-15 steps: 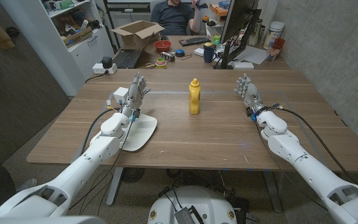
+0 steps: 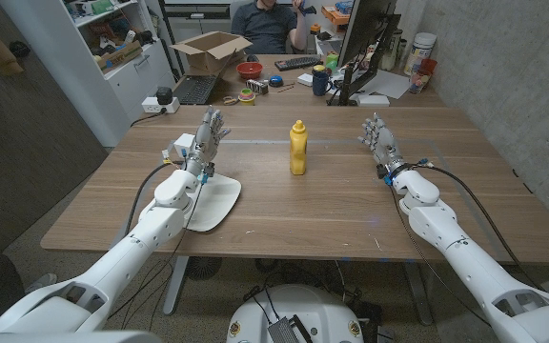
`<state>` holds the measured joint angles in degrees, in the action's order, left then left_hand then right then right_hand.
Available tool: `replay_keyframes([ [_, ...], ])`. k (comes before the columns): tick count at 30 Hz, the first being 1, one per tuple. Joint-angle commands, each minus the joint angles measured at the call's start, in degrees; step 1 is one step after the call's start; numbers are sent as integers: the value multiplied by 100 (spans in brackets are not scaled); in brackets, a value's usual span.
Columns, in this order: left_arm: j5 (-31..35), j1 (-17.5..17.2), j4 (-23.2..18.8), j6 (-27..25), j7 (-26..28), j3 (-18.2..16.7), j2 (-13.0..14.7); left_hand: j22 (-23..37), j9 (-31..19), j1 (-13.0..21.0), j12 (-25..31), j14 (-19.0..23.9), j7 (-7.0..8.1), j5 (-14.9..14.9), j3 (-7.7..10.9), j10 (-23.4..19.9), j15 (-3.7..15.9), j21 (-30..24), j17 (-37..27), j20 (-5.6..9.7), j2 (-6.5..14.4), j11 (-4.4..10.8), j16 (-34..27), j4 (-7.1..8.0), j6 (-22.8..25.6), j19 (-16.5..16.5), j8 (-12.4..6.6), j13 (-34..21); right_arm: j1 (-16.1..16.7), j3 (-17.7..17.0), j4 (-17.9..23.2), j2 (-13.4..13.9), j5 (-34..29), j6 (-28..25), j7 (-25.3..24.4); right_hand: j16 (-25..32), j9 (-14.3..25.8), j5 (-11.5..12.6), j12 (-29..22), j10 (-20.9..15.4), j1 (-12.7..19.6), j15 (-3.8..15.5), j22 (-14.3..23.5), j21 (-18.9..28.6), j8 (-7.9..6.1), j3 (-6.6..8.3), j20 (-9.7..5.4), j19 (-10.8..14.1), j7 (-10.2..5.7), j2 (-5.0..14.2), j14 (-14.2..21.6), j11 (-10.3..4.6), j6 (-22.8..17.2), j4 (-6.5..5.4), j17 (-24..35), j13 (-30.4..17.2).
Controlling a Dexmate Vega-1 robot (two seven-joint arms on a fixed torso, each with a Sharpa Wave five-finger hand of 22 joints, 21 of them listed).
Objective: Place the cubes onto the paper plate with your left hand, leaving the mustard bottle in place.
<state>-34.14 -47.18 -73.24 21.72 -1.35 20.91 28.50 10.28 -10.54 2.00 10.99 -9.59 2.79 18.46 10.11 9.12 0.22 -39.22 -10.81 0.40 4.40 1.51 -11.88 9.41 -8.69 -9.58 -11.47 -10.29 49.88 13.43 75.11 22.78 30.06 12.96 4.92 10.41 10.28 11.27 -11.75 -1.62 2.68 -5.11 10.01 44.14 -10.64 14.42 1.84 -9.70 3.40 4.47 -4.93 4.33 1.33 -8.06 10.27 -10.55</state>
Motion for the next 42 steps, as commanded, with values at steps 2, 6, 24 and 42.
replay_keyframes([
  [2, 1067, -29, -168, 479, 883, -24, 112, 5, -12, 98, 42, -45, 129, 66, 32, -110, 11, -6, -7, -99, 128, 21, -46, -47, 36, 64, -35, -21, 23, -272, -29, -248, -258, -108, 199, 42, 21, 47, -31, 22, -24, -35, 25, -16, -27, 25, -1, -317, 50, 57, -3, 37, -12, -3, 15, -6],
  [6, 1693, -137, -450, 304, 1623, -62, 166, 4, -12, 223, 74, 144, 303, 82, 62, -259, -79, 9, 2, -283, 131, 79, -82, -111, 175, 143, -73, -23, 25, -302, -35, -274, -294, -139, 209, 42, 21, 47, -31, 20, -24, -39, 25, -24, -25, 23, 1, -313, 48, 57, -2, 41, -9, -3, 15, -6],
  [24, 4071, -283, -1191, -190, 3514, -201, 349, -13, -9, 656, 147, 473, 472, 93, 119, -701, -40, 68, 24, -357, -12, 21, -71, -360, 796, 393, -237, -24, 1, -386, -127, -356, -345, -78, 287, 41, 21, 48, -34, 11, -19, -37, 26, -51, -28, 17, 6, -303, 44, 60, 2, 46, -15, -1, 13, -6],
  [42, 6162, -385, -2114, -1923, 4653, -89, 664, -9, -6, 1110, 150, 692, 671, 74, 250, -974, 65, 154, 35, -373, 20, 185, -40, -600, 1194, 483, -309, -22, 71, -418, -34, -348, -352, -83, 264, 37, 21, 49, -30, 15, -17, -35, 28, -84, -28, 8, 5, -298, 49, 59, -2, 47, -19, 0, 13, -6],
])
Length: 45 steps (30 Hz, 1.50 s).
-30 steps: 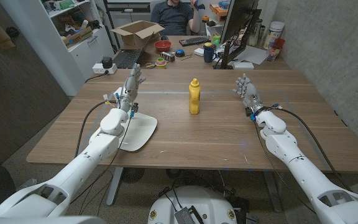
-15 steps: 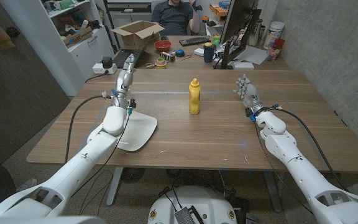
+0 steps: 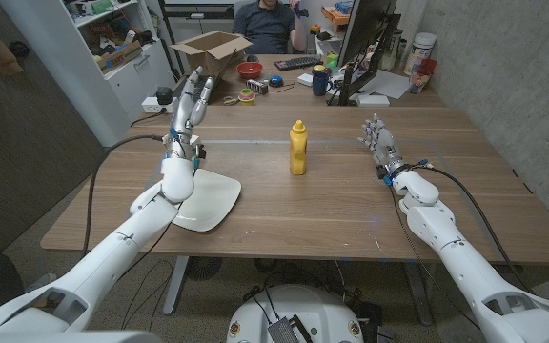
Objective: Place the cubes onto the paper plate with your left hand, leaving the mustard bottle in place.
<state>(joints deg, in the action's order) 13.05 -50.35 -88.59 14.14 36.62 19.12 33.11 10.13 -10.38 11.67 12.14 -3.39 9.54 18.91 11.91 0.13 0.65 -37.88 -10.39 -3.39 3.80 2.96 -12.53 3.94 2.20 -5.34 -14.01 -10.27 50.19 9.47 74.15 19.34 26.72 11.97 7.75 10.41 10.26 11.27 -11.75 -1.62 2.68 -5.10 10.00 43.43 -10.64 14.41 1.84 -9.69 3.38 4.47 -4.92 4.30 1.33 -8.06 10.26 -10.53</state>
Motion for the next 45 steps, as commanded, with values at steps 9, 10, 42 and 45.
replay_keyframes([
  [9, 2282, -120, -985, -2421, 1153, 205, 293, 10, -24, 416, 8, 147, 91, 12, 237, -168, 72, 67, -6, 27, 276, 80, 52, -153, 264, 83, -68, -23, 27, -11, 54, 2, -20, 11, 0, 38, 22, 49, -31, 12, -19, -35, 30, -29, -29, 2, 9, -295, 51, 57, -2, 43, -20, -1, 15, -8],
  [10, 2416, -122, -1042, -2633, 1145, 231, 319, 9, -23, 447, 2, 157, 102, 3, 242, -171, 63, 77, -5, 4, 259, 84, 55, -176, 282, 77, -69, -23, 23, -9, 48, 5, -25, 21, 7, 38, 22, 49, -32, 10, -19, -33, 30, -31, -28, 1, 7, -295, 47, 58, -1, 45, -18, -2, 15, -8],
  [42, 3109, 149, -1415, -4792, 289, 687, 835, -1, -44, 1018, -248, -690, 314, -611, 33, 1190, 19, 639, -34, -411, -283, 529, 229, -672, -836, -64, 386, -11, -13, 13, 9, 2, -48, 76, -4, 37, 22, 49, -30, 11, -27, -38, 32, -82, -27, -23, 11, -277, 43, 48, 0, 44, -19, -5, 15, -8],
  [45, 2895, 159, -1430, -4746, 140, 620, 863, -3, -42, 975, -236, -777, 313, -622, -21, 1294, -43, 698, -31, -487, -324, 514, 230, -654, -943, -106, 389, -7, -19, 22, 5, 7, -65, 83, -9, 36, 22, 49, -31, 8, -28, -44, 32, -85, -26, -25, 16, -274, 45, 46, -1, 56, -18, -5, 16, -8],
])
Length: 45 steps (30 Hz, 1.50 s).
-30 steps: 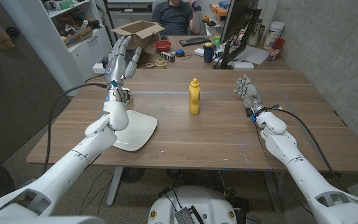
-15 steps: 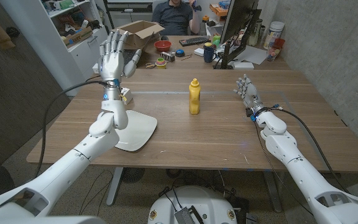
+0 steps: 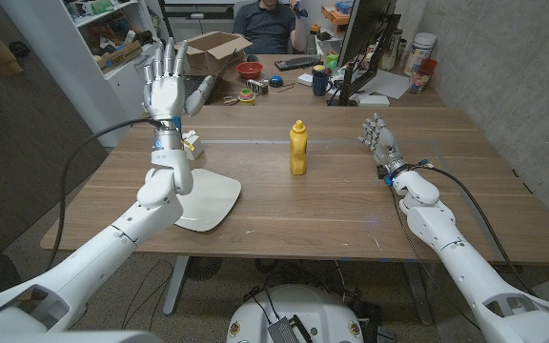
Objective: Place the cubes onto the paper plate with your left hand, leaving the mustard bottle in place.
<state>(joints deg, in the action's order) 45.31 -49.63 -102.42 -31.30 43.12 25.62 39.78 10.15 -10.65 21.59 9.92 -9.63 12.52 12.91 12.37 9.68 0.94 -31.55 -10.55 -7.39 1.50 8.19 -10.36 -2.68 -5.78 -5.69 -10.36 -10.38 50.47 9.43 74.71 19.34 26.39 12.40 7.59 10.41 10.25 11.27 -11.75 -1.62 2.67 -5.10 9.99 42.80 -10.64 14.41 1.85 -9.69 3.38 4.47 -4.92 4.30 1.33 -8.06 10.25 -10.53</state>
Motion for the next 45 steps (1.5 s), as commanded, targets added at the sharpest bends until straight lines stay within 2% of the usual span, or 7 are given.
replay_keyframes([
  [1, -322, 116, 15, -175, -478, -13, 213, -4, -15, -32, -12, -182, 13, -25, -85, 371, -77, 85, -15, -114, -109, 2, 14, 14, -180, -90, 25, 4, -48, 25, -51, 3, -21, 36, 11, 37, 23, 49, -32, 6, -29, -45, 33, -24, -26, -27, 15, -274, 45, 45, -1, 58, -18, -6, 16, -9],
  [9, -741, 265, 199, -88, -793, -37, 238, -4, -17, -118, 34, -276, 17, -28, -184, 423, -145, 171, -14, -278, -183, -26, -6, 51, -325, -116, 12, 3, -47, 36, -39, 21, -48, 39, -16, 37, 23, 49, -29, 11, -35, -45, 33, -38, -26, -37, 15, -273, 49, 38, -1, 51, -19, -8, 17, -9],
  [14, -831, 420, 219, -187, -1223, 89, 361, -6, -21, -117, 57, -223, 21, -22, -206, 402, -210, 185, -11, -263, -203, -27, -36, 47, -337, -84, -5, 3, -60, 29, -56, 23, -35, 21, -20, 36, 23, 50, -30, 8, -37, -50, 33, -44, -26, -41, 18, -270, 47, 36, -2, 52, -19, -9, 17, -9],
  [16, -1173, 426, 251, 57, -1338, -17, 354, -7, -24, -112, 85, -202, 22, -18, -218, 346, -208, 195, -9, -249, -217, -31, -47, 42, -339, -66, -15, 3, -66, 33, -59, 31, -38, 11, -9, 37, 23, 50, -31, 5, -38, -47, 33, -48, -27, -44, 15, -270, 47, 34, -1, 55, -21, -9, 17, -9],
  [31, -1328, 905, 384, -392, -2311, 405, 562, -18, -36, -94, 131, -32, 21, 13, -333, 239, -254, 197, -1, -346, -370, -56, -105, 1, -326, 243, -67, 1, -177, 71, -191, 3, -67, 26, 36, 36, 23, 52, -33, -2, -52, -56, 34, -75, -29, -66, 22, -264, 49, 21, -4, 55, -28, -15, 19, -9],
  [34, -1386, 1069, 335, -538, -2821, 521, 704, -20, -37, -92, 130, -11, 21, 18, -348, 241, -267, 206, 0, -384, -388, -53, -110, -4, -322, 265, -72, 0, -216, 87, -254, -24, -76, 31, 48, 37, 23, 53, -31, 3, -54, -62, 35, -81, -28, -71, 29, -261, 50, 18, -1, 40, -26, -15, 19, -9],
  [45, -1459, 1410, 456, -753, -3513, 864, 852, -22, -34, -81, 70, -99, 22, 50, -418, 425, -316, 322, -3, -445, -457, -62, -66, -18, -386, 198, -59, -3, -256, 95, -292, -44, -128, 38, -9, 36, 23, 57, -30, 3, -58, -57, 35, -102, -28, -84, 32, -255, 52, 15, -4, 51, -26, -17, 18, -9],
])
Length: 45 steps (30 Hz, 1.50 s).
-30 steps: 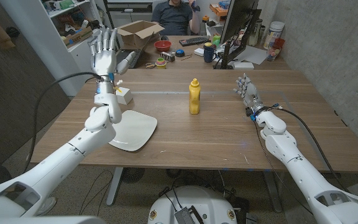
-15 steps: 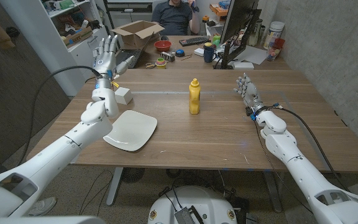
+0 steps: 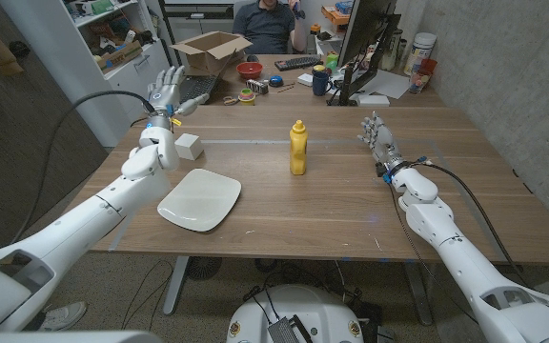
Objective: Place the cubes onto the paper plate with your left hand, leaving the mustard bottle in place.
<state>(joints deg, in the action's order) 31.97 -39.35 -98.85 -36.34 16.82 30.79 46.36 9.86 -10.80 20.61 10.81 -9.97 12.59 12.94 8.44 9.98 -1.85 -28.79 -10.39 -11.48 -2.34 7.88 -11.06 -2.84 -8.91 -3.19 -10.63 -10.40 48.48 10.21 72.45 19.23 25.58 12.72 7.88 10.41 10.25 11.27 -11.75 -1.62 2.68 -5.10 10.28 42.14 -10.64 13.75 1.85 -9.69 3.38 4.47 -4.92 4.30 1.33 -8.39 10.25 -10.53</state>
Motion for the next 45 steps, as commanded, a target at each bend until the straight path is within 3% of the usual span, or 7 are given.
replay_keyframes([
  [1, -108, 418, 109, -331, -958, 394, 187, 7, -17, 18, -28, -81, 15, 53, -34, 427, -39, 67, -20, -31, -80, -29, 10, -2, -95, -79, -24, -2, -59, 18, -67, -32, -44, 3, -29, 36, 23, 57, -31, 0, -58, -61, 6, -37, -28, -18, 32, -254, 53, 15, -4, 55, -26, 17, 18, -9],
  [13, -206, 578, 290, -555, -1325, 638, 242, 12, -7, 19, -41, -179, 13, 95, -98, 572, -51, 181, -29, -14, -111, -72, 31, 3, -291, -157, 24, -8, -83, 31, -96, -18, -69, -5, -28, 35, 23, 61, -24, 17, -59, -63, 7, -53, -23, -26, 32, -249, 53, 17, -3, 53, -13, 16, 18, -9],
  [22, -264, 617, 434, -590, -1248, 727, 219, 15, -8, 26, 10, -26, 16, 126, -135, 508, -19, 208, -35, -9, -117, -60, -36, 7, -418, -75, 33, -11, -116, 48, -133, -10, -80, -1, 9, 34, 23, 64, -23, 20, -58, -70, 7, -70, -23, -33, 35, -244, 50, 18, -5, 52, -12, 16, 16, -9],
  [27, -383, 783, 530, -606, -1587, 830, 237, 16, -9, 31, 19, -5, 16, 134, -145, 493, -16, 214, -35, -18, -118, -62, -42, 7, -442, -46, 30, -11, -111, 48, -122, -3, -80, 5, 22, 34, 23, 65, -24, 18, -57, -69, 8, -77, -23, -36, 39, -242, 52, 17, -5, 55, -10, 17, 16, -9],
  [30, 14, 991, 675, -736, -1725, 1203, 258, 15, -11, 36, 22, -17, 16, 140, -152, 489, -20, 233, -36, -36, -121, -56, -35, 6, -457, -63, 27, -12, -105, 52, -112, 7, -102, 25, 9, 34, 23, 66, -23, 22, -57, -68, 8, -84, -23, -40, 36, -241, 51, 17, -4, 48, -11, 17, 16, -9],
  [32, -309, 967, 707, -572, -1855, 1049, 249, 15, -13, 46, 41, -3, 17, 148, -160, 443, -13, 244, -36, -43, -126, -40, -39, 1, -470, -52, 21, -12, -95, 50, -94, 15, -92, 19, 17, 33, 23, 66, -22, 23, -58, -69, 8, -86, -23, -41, 35, -239, 46, 16, -6, 44, -10, 17, 16, -9],
  [45, -308, 1185, 1048, -546, -2103, 1324, 174, 13, -29, 132, 77, 117, 16, 191, -201, 334, 50, 249, -32, 8, -169, -17, -66, -44, -472, 144, -29, -11, -57, 65, -25, 43, -101, 57, -8, 33, 23, 69, -24, 17, -59, -86, 9, -113, -26, -55, 48, -237, 48, 14, -4, 50, -14, 17, 15, -9],
])
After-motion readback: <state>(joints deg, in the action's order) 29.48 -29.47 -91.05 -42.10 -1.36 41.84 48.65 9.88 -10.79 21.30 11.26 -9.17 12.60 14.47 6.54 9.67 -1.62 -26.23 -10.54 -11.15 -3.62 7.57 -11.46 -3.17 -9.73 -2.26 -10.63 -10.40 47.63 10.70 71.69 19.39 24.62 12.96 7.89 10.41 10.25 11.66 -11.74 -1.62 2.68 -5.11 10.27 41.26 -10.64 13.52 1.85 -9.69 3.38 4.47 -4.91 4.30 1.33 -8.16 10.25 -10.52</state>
